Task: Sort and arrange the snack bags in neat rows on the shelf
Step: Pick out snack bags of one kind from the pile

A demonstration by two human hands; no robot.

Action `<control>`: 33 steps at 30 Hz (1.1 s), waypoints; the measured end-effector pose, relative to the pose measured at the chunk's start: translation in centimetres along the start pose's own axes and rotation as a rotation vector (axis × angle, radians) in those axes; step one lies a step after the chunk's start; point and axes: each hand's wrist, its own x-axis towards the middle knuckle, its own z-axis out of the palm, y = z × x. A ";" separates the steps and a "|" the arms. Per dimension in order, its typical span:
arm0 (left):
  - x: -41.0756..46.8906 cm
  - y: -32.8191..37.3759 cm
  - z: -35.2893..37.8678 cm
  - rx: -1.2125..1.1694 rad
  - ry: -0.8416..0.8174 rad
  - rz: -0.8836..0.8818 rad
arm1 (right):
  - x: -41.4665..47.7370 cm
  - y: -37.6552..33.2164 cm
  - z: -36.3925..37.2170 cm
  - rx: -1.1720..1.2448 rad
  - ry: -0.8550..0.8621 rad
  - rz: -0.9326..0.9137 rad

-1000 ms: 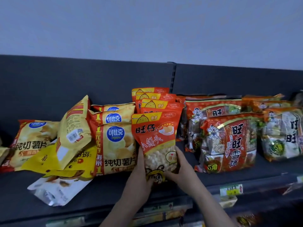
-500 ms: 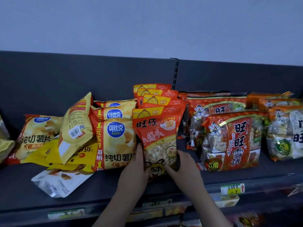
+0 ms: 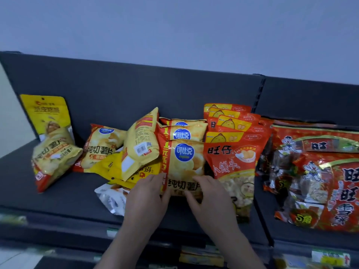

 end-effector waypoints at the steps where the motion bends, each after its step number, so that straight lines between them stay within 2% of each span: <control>1: -0.1 -1.4 -0.7 0.030 0.018 -0.019 | 0.4 -1.1 0.8 0.009 -0.017 -0.029; 5: -0.7 -7.6 -4.1 0.204 0.032 -0.154 | 2.4 -6.2 4.1 0.084 -0.112 -0.134; 8: -1.1 -11.2 -6.3 0.202 0.022 -0.266 | 3.7 -9.3 6.1 0.095 -0.184 -0.195; 12: -1.8 -17.7 -9.3 0.242 0.098 -0.376 | 5.8 -14.9 9.6 0.127 -0.237 -0.262; 15: -1.4 -22.8 -11.2 0.228 0.074 -0.486 | 8.1 -19.2 12.1 0.109 -0.302 -0.278; 19: 0.0 -28.5 -12.8 0.188 0.038 -0.538 | 11.6 -23.9 15.3 0.058 -0.322 -0.227; 25: 3.4 -34.3 -12.4 -0.021 -0.175 -0.576 | 15.3 -28.4 19.9 -0.039 -0.416 -0.032; 28: 4.9 -36.1 -11.4 -0.092 -0.258 -0.541 | 15.7 -29.1 21.4 -0.018 -0.444 0.039; 33: 6.3 -37.8 -10.1 -0.224 -0.303 -0.525 | 15.6 -28.2 21.9 0.138 -0.310 0.205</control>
